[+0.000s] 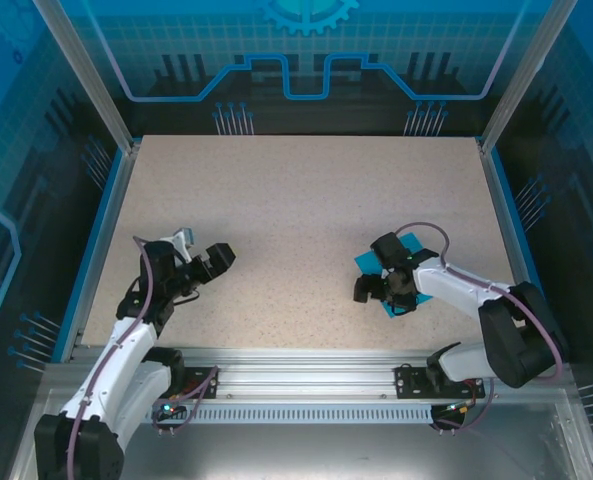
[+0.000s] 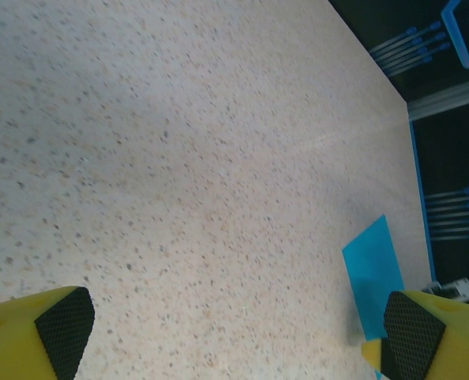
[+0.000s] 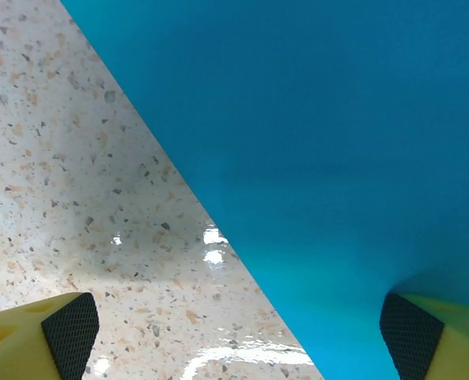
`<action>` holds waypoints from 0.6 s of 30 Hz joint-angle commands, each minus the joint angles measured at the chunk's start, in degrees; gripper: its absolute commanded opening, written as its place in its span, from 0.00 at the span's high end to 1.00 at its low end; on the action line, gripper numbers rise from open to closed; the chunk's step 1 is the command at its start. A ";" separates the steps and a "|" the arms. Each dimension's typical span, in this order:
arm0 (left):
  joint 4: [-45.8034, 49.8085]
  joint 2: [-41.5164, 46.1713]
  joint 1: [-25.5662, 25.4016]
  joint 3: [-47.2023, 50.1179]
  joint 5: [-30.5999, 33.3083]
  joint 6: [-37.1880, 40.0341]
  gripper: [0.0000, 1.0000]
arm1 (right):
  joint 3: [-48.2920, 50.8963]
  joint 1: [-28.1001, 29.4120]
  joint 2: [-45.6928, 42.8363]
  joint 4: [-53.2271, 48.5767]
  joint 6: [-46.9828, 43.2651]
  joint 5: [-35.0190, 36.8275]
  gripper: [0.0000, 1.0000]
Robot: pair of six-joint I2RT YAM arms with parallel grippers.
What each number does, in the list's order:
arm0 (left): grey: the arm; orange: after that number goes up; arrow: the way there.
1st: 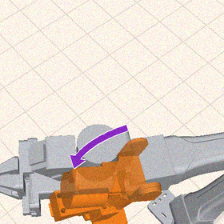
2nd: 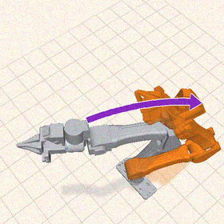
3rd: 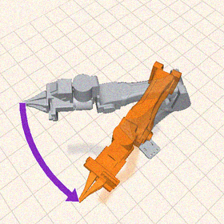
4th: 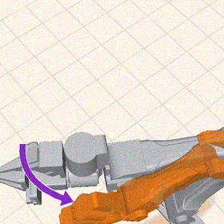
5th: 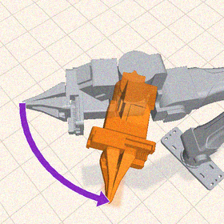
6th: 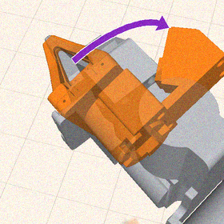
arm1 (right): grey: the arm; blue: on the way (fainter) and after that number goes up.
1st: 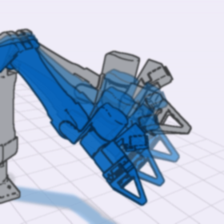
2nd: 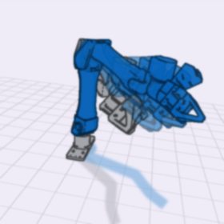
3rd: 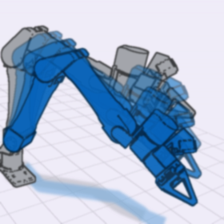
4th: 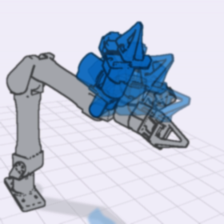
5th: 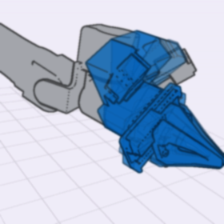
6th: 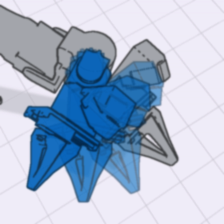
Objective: Fold a paper plane with a square sheet of paper (pick it up from the middle)
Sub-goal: Move the square sheet of paper to the center of the table.
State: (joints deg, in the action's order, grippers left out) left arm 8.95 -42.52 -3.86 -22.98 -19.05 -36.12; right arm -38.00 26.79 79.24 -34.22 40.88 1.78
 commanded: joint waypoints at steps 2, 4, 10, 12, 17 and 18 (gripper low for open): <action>1.52 1.06 -1.91 1.07 -2.41 -0.53 0.02 | -0.55 5.59 4.44 5.43 6.23 -3.14 0.05; 1.30 0.91 -2.70 1.11 -2.32 -0.54 0.01 | -2.28 8.07 6.63 7.88 7.68 -4.44 0.07; 1.28 0.17 -4.72 0.63 -2.62 -0.23 0.02 | -14.96 16.16 16.52 5.30 6.24 -3.16 0.11; 1.83 -0.14 -5.27 0.40 -2.89 0.06 0.02 | -19.19 18.03 18.16 1.01 5.29 0.20 0.13; 2.20 -0.94 -6.69 0.05 -4.61 0.82 0.01 | -19.19 14.60 12.13 -4.06 3.89 8.05 0.12; 1.79 -1.29 -7.30 0.05 -4.83 0.95 0.01 | -18.31 12.50 10.80 -4.95 3.34 9.04 0.12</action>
State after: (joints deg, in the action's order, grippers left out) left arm 10.13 -43.35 -9.98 -22.98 -21.39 -36.03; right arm -57.08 43.31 94.08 -33.89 45.45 5.45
